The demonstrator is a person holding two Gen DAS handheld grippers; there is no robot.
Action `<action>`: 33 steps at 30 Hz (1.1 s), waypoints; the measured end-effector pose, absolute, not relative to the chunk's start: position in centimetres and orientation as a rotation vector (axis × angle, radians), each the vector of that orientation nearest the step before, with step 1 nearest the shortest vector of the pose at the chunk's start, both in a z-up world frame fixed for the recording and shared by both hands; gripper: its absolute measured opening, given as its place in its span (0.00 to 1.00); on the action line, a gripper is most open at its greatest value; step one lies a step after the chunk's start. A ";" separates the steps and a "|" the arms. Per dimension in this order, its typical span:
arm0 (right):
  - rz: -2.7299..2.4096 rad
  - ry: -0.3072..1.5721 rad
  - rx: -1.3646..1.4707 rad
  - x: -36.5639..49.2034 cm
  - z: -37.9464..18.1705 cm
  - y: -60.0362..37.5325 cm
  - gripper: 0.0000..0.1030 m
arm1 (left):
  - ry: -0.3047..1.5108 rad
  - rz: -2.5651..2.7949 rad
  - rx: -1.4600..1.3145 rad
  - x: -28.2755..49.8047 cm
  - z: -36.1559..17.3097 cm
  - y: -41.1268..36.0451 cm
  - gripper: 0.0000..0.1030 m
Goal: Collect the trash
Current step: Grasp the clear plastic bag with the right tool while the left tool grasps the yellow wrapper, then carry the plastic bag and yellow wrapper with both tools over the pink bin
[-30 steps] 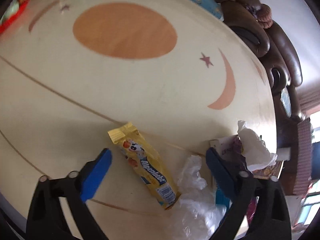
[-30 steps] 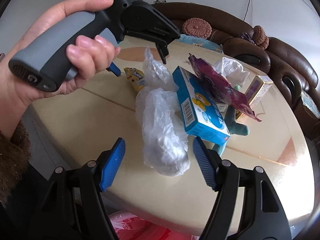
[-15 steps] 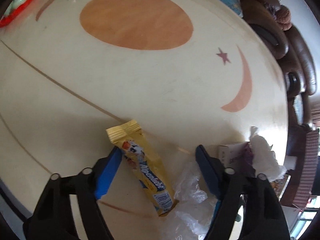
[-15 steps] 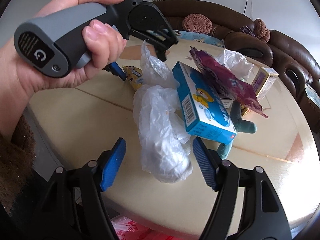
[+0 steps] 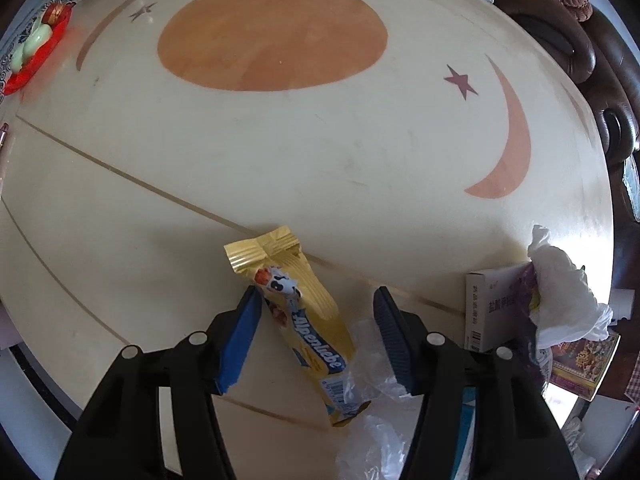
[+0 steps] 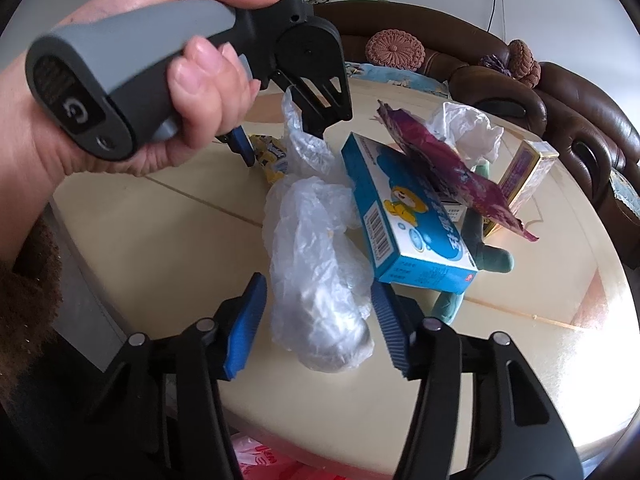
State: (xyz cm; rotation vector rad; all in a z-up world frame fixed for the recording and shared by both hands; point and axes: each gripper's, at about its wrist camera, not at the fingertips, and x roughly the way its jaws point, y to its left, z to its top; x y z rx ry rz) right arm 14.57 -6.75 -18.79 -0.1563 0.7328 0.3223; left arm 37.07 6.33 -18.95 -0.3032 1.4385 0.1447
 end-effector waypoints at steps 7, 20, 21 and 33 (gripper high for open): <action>0.310 0.720 -0.166 14.6 -18.7 -7.1 0.34 | 1.477 0.136 -0.332 37.9 -19.1 7.1 0.30; 0.302 0.670 -0.176 12.4 -17.9 -8.2 0.27 | 1.475 0.062 -0.318 38.5 -19.5 8.1 0.18; 0.305 0.669 -0.169 12.2 -17.7 -8.4 0.27 | 1.473 0.058 -0.315 38.7 -19.5 7.9 0.18; 0.308 0.629 -0.124 9.9 -16.1 -10.0 0.27 | 1.405 0.055 -0.286 37.3 -17.6 8.3 0.16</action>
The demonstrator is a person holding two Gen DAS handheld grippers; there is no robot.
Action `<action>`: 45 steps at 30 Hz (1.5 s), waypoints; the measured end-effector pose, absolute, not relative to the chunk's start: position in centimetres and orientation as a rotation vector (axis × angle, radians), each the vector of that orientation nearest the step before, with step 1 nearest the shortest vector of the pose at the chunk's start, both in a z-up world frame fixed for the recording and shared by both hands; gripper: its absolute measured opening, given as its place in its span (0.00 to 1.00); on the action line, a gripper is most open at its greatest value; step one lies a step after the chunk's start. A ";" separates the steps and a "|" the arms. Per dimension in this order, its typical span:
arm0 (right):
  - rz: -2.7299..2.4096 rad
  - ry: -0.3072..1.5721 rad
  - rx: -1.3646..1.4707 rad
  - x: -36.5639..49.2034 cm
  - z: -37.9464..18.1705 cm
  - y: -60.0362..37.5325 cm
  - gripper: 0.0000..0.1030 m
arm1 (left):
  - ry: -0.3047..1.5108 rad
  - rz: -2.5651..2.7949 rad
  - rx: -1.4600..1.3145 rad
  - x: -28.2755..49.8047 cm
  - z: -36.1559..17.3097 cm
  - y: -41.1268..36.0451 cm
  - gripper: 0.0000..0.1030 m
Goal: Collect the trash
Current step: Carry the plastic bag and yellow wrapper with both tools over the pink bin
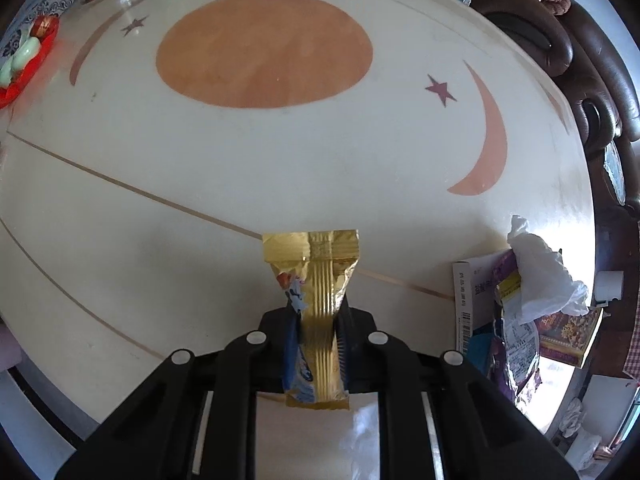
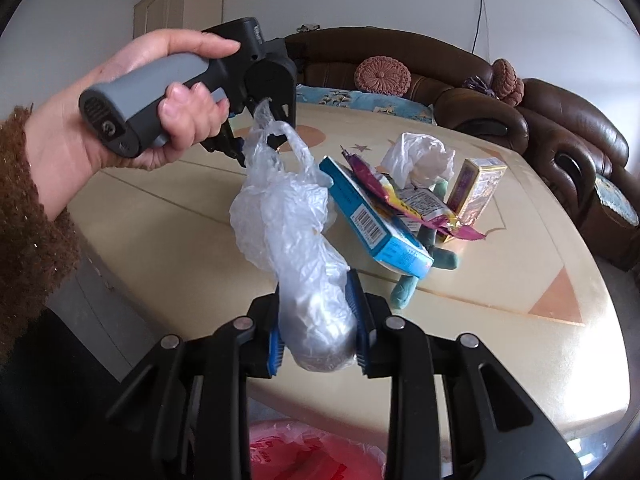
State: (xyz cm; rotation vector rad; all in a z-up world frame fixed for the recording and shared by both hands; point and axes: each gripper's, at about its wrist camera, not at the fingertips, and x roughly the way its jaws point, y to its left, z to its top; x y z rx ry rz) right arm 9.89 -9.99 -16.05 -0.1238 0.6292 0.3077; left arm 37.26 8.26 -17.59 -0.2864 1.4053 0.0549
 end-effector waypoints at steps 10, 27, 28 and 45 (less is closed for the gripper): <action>0.275 0.577 -0.104 7.8 -14.0 -11.2 0.27 | 1.340 0.005 -0.279 34.3 -15.0 6.6 0.16; 0.080 0.476 -0.118 5.0 -5.4 -14.5 0.27 | 1.074 -0.048 -0.094 23.5 -5.5 6.4 0.16; 0.076 0.473 -0.118 4.6 -5.2 -14.6 0.27 | 1.062 -0.050 -0.084 22.5 -5.0 6.3 0.16; -0.036 0.554 -0.114 -2.6 -2.5 -15.6 0.27 | 0.981 -0.163 -0.003 8.1 -3.8 3.2 0.16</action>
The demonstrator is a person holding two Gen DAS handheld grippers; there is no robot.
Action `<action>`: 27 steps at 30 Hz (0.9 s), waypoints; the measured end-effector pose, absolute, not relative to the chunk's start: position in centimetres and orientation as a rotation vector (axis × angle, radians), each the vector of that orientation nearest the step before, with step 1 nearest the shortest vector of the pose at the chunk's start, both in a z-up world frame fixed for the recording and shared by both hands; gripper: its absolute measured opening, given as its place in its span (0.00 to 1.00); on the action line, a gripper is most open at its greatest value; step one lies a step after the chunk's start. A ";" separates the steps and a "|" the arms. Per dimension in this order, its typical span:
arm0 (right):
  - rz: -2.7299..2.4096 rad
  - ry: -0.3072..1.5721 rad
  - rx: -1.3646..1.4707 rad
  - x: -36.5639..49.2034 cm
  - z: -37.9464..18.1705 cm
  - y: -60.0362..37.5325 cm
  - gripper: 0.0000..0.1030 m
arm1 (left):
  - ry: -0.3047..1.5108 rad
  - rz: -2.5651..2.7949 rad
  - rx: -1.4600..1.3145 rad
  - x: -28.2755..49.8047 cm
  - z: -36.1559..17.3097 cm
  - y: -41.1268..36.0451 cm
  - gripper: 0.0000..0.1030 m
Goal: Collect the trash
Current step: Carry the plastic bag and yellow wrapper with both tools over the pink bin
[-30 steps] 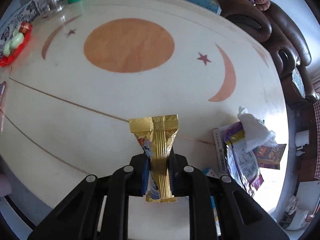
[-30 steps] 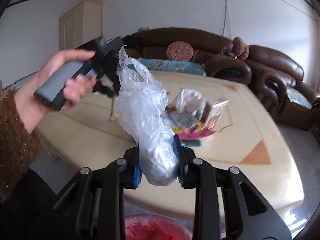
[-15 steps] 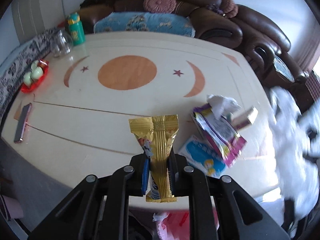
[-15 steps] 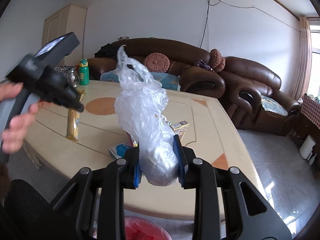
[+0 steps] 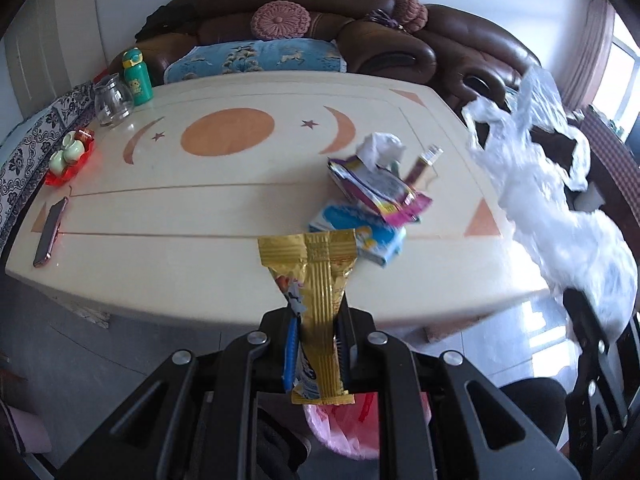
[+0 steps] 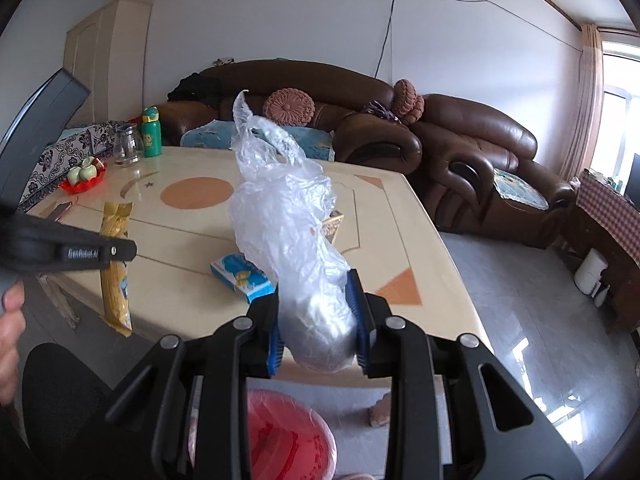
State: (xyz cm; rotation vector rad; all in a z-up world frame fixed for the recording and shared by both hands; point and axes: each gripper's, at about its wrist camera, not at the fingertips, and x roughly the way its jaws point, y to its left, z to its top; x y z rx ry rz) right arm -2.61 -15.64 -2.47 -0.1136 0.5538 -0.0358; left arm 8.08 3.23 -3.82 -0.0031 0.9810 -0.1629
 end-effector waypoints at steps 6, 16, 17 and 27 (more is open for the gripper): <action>-0.040 0.569 -0.121 -5.0 -2.0 -15.5 0.27 | 0.947 -0.173 0.017 4.2 -3.6 2.3 0.16; -0.043 0.663 -0.126 -8.5 -3.9 -15.6 0.28 | 0.906 -0.138 0.099 -0.5 -5.3 0.5 0.16; -0.043 0.681 -0.126 -8.7 -4.3 -15.6 0.28 | 0.907 -0.142 0.100 -0.8 -5.5 0.3 0.16; -0.045 0.777 -0.121 -9.6 -7.4 -15.3 0.28 | 0.937 -0.190 0.111 -2.2 -8.5 -0.5 0.16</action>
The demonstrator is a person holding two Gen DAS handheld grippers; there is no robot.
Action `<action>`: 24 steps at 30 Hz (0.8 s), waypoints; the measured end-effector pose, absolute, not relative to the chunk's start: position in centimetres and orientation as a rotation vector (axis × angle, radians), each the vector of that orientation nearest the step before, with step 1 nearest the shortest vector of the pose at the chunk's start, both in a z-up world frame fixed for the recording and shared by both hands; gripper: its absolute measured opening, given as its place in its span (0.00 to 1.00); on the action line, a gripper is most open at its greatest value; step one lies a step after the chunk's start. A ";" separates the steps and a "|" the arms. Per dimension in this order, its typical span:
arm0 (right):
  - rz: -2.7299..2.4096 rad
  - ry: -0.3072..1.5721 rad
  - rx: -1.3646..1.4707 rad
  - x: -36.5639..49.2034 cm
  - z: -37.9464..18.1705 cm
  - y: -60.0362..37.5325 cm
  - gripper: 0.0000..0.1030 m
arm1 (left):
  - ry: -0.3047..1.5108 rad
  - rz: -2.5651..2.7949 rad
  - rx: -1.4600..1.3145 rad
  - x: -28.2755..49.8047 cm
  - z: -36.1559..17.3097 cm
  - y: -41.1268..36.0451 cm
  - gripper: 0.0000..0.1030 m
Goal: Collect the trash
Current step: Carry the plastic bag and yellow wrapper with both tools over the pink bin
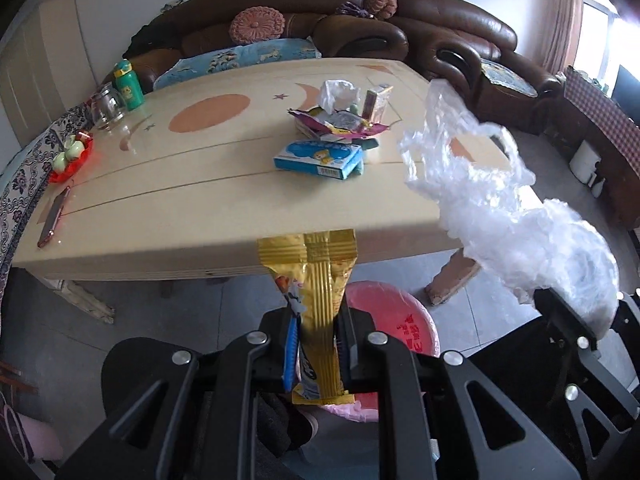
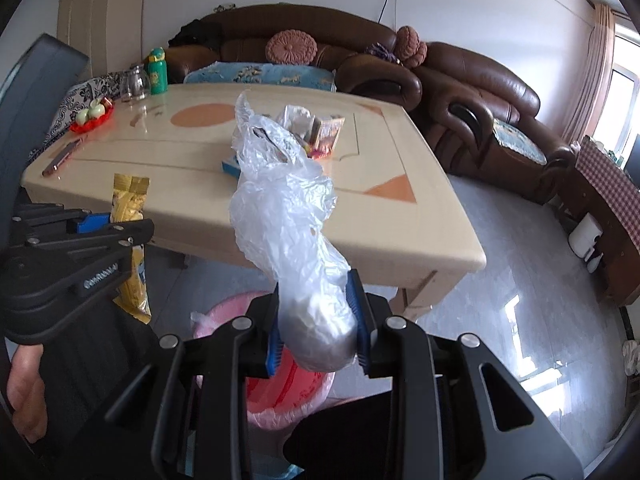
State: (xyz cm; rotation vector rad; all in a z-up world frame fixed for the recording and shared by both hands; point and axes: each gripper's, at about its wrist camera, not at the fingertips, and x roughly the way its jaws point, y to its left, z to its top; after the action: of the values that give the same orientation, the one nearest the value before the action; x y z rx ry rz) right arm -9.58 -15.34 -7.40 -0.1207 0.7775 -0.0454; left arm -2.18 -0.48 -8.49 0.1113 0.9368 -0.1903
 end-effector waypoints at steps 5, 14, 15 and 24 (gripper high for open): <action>-0.047 0.828 -0.116 -9.4 -9.4 -15.6 0.28 | 0.927 -0.236 0.113 -2.4 -9.5 -0.8 0.16; -0.041 0.942 -0.087 -8.7 -14.2 -16.1 0.28 | 1.033 -0.316 0.096 -1.3 -14.8 -1.4 0.16; -0.041 0.955 -0.085 -8.5 -14.8 -16.1 0.28 | 1.047 -0.319 0.096 -1.0 -15.7 -1.5 0.16; -0.038 1.057 -0.077 -6.9 -19.4 -16.3 0.28 | 1.106 -0.336 0.068 0.9 -19.9 -2.2 0.16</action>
State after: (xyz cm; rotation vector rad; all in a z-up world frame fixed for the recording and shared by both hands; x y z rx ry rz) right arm -6.90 -16.29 -19.40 -0.0767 1.0573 -0.0378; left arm 0.85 -2.16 -19.91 0.0677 1.1056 -0.3364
